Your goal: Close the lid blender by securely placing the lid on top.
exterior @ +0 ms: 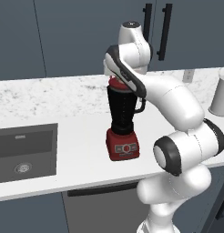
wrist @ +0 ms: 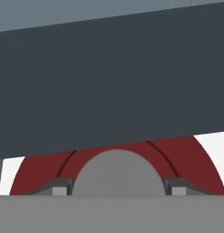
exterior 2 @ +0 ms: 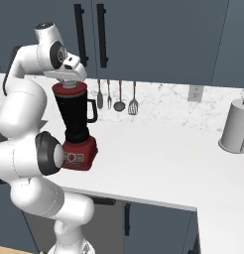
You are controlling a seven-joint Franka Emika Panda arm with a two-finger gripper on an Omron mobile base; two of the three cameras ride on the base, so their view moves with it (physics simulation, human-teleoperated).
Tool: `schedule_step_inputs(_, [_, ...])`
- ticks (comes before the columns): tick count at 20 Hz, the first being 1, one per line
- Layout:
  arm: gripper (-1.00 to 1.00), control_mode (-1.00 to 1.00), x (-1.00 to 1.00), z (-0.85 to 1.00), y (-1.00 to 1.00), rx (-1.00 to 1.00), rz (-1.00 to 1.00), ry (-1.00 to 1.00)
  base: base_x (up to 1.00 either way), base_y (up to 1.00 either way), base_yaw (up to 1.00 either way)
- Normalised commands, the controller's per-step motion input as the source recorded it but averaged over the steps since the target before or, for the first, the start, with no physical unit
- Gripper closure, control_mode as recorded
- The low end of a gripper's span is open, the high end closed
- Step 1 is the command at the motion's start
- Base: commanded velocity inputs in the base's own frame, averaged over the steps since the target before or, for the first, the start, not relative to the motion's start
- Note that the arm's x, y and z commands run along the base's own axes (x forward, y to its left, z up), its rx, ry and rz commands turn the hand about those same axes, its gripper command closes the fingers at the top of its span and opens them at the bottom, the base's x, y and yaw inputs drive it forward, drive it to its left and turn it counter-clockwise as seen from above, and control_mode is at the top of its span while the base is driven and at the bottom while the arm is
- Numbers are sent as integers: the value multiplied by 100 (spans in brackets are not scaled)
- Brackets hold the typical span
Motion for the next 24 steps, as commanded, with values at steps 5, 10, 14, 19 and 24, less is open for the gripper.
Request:
schedule_step_inputs(5, [100, -100, 4, -22, 0, -1, 0, -2, 0, 0, 0])
schedule_step_inputs(10, [100, -100, 13, -9, 0, 0, 0, -12, 0, 0, 0])
schedule_step_inputs(14, [100, -100, 11, 0, 0, 0, 0, -20, 0, 0, 0])
schedule_step_inputs(19, [100, -100, 10, 0, 0, 0, 0, -21, 0, 0, 0])
schedule_step_inputs(24, [100, -100, 3, -8, 0, 0, 0, -19, 0, 0, 0])
